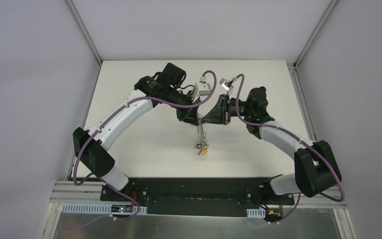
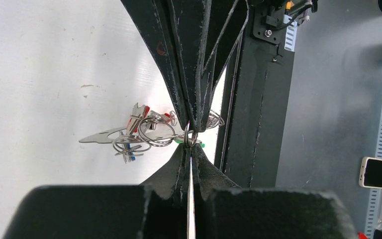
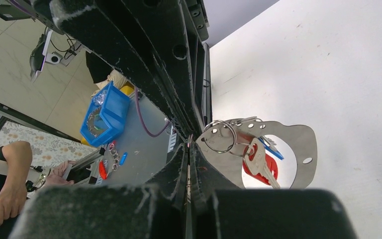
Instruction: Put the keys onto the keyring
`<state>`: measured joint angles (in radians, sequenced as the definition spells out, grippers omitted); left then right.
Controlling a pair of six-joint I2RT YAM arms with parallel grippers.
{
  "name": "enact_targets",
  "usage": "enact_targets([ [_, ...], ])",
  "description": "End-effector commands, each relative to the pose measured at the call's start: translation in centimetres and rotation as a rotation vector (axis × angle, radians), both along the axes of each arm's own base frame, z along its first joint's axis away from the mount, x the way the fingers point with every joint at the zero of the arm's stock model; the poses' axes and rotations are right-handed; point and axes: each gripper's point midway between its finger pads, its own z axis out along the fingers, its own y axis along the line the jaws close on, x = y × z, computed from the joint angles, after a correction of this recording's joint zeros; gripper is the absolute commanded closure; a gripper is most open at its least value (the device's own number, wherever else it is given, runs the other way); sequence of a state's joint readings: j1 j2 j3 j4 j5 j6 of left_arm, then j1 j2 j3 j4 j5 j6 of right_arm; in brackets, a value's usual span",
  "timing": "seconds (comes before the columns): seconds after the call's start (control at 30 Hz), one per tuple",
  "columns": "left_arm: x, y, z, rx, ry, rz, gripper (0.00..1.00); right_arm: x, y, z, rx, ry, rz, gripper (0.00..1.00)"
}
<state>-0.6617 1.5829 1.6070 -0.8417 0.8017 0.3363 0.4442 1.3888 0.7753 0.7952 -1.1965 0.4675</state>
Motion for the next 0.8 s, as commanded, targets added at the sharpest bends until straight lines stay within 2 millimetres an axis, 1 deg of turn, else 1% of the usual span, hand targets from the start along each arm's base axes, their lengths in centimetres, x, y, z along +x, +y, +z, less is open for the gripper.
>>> enact_targets([
  [0.0, -1.0, -1.0, -0.3, -0.001, 0.018, -0.026, 1.0, 1.3, 0.2, 1.9, 0.041, -0.065, -0.056, 1.0],
  [0.1, -0.7, -1.3, -0.4, 0.014, 0.013, -0.006, 1.0, 1.7, 0.2, 1.5, 0.031, -0.051, -0.081, 1.0],
  [0.2, -0.2, -1.4, -0.4, 0.031, 0.003, 0.026, 0.97, 2.0, 0.3, 1.2, 0.024, -0.04, -0.098, 1.0],
  [0.33, 0.4, -1.7, -0.3, 0.038, -0.006, 0.057, 0.92, 2.4, 0.3, 0.7, 0.015, -0.024, -0.123, 1.0],
  [0.53, 0.5, -1.9, -0.2, 0.033, 0.01, 0.072, 0.8, 2.8, 0.2, 0.4, 0.009, -0.011, -0.143, 1.0],
  [0.63, 0.5, -1.9, 0.0, 0.031, 0.005, 0.072, 0.77, 2.9, 0.1, 0.4, 0.008, -0.012, -0.144, 1.0],
  [0.77, 0.7, -1.3, 0.3, 0.034, -0.014, 0.077, 0.74, 2.9, -0.3, 0.6, 0.012, -0.031, -0.143, 1.0],
])
